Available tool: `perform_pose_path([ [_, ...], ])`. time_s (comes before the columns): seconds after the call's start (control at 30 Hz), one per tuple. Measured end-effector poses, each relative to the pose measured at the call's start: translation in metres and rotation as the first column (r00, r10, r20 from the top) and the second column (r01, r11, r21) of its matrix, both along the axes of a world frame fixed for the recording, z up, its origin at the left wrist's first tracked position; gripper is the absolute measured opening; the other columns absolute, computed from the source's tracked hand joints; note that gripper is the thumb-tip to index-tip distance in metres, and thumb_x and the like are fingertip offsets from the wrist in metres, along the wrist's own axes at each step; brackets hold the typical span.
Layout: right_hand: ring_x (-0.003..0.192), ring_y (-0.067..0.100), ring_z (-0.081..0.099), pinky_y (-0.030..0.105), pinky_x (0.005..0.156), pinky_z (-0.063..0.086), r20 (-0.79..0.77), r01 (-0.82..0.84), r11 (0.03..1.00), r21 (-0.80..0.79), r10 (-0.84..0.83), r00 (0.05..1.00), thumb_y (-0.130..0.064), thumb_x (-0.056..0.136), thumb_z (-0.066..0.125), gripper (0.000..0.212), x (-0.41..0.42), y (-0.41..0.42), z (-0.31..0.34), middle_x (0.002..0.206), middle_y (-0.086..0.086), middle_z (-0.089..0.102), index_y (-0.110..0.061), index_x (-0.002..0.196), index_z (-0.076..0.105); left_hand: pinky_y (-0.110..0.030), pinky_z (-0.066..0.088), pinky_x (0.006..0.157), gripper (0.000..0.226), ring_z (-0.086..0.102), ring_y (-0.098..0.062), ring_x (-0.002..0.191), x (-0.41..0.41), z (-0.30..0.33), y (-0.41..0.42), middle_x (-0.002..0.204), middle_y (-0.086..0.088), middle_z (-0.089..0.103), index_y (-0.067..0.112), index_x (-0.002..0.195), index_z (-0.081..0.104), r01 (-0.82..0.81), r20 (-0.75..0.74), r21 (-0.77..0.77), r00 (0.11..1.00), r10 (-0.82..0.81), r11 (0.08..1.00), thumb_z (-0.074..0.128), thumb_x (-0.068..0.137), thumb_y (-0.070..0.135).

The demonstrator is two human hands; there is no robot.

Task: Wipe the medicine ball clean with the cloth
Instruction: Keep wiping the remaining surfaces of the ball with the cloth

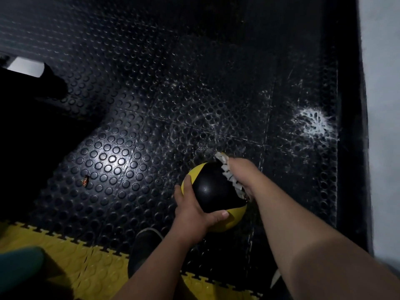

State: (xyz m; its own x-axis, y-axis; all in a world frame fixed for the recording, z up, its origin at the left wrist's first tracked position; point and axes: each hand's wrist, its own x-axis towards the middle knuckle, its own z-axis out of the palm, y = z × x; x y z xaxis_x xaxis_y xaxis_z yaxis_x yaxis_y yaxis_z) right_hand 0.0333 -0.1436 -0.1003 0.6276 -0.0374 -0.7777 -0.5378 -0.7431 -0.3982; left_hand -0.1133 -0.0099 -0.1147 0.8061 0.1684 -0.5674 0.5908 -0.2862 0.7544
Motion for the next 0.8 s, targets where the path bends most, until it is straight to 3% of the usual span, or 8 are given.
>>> perform_pose_path([
  [0.07,0.103,0.030,0.066,0.043,0.093,0.054,0.003,0.011,1.000,0.013,-0.011,1.000,-0.060,0.094,0.043,0.055,0.002,0.008,0.006,0.114,0.009,0.070,-0.017,0.115,0.069,-0.040,0.025,0.119,0.140,0.017,-0.024,0.150,-0.002,-0.001,-0.001,0.165,0.005,-0.007,0.044,0.156,-0.006,0.003,0.002,0.001,1.000,-0.003,1.000,0.096,0.060,0.041],
  [0.17,0.107,0.027,0.061,0.042,0.088,0.050,0.248,-0.369,0.920,-0.136,0.392,0.886,-0.057,0.098,0.040,0.043,-0.019,0.037,0.016,0.116,0.004,0.065,-0.031,0.119,0.066,-0.028,0.021,0.115,0.139,0.015,-0.013,0.149,-0.005,-0.002,0.006,0.165,0.001,-0.003,0.039,0.159,-0.002,-0.005,0.026,-0.022,1.000,0.006,1.000,0.096,0.061,0.037],
  [0.23,0.113,0.027,0.059,0.043,0.093,0.049,0.308,-0.454,0.882,-0.127,0.471,0.827,-0.055,0.099,0.041,0.043,-0.024,0.038,0.021,0.124,0.003,0.063,-0.031,0.126,0.065,-0.024,0.019,0.112,0.138,0.014,-0.007,0.145,-0.007,-0.003,0.007,0.165,0.002,-0.004,0.037,0.159,-0.002,0.003,0.034,-0.038,0.999,-0.001,0.999,0.096,0.062,0.035],
  [0.4,0.092,0.025,0.057,0.037,0.091,0.048,-0.069,-0.152,0.988,-0.023,0.150,0.986,-0.050,0.105,0.039,0.050,0.014,0.009,0.011,0.120,0.014,0.067,-0.012,0.120,0.068,-0.032,0.019,0.115,0.140,0.013,-0.017,0.150,-0.012,-0.003,-0.004,0.164,0.013,-0.012,0.046,0.155,-0.004,0.002,0.053,-0.004,0.999,-0.002,1.000,0.096,0.059,0.041],
  [0.5,0.115,0.030,0.061,0.043,0.101,0.047,0.094,-0.432,0.898,-0.084,0.439,0.894,-0.067,0.098,0.038,0.054,0.000,0.038,0.018,0.131,0.008,0.065,-0.032,0.127,0.065,-0.037,0.019,0.120,0.140,0.012,-0.019,0.152,-0.015,-0.005,-0.004,0.165,0.011,-0.010,0.047,0.155,-0.003,-0.011,0.058,0.017,0.998,0.010,1.000,0.096,0.057,0.041],
  [0.57,0.121,0.029,0.059,0.039,0.093,0.047,0.165,-0.592,0.797,-0.118,0.604,0.780,-0.063,0.098,0.039,0.050,-0.007,0.050,0.022,0.134,0.004,0.064,-0.034,0.128,0.065,-0.037,0.018,0.122,0.142,0.009,-0.017,0.153,-0.016,-0.007,-0.003,0.165,0.010,-0.009,0.047,0.155,-0.005,-0.008,0.053,0.027,0.999,0.007,1.000,0.096,0.056,0.042],
  [0.7,0.094,0.024,0.062,0.031,0.077,0.047,-0.059,-0.584,0.808,-0.081,0.581,0.812,-0.033,0.106,0.041,0.041,0.022,0.026,0.017,0.118,0.011,0.065,-0.013,0.138,0.059,-0.053,0.024,0.123,0.139,0.008,-0.023,0.154,-0.015,-0.003,-0.008,0.162,0.023,-0.018,0.060,0.147,-0.009,0.023,0.035,0.022,0.999,-0.023,0.999,0.095,0.056,0.047],
  [0.8,0.116,0.031,0.061,0.038,0.092,0.047,-0.006,-0.556,0.822,-0.120,0.560,0.829,-0.053,0.100,0.045,0.050,0.019,0.034,0.020,0.132,0.010,0.064,-0.020,0.130,0.065,-0.055,0.024,0.122,0.139,0.008,-0.026,0.154,-0.013,-0.002,-0.011,0.162,0.020,-0.020,0.060,0.147,-0.009,0.032,0.029,0.036,0.999,-0.033,0.999,0.095,0.057,0.047],
])
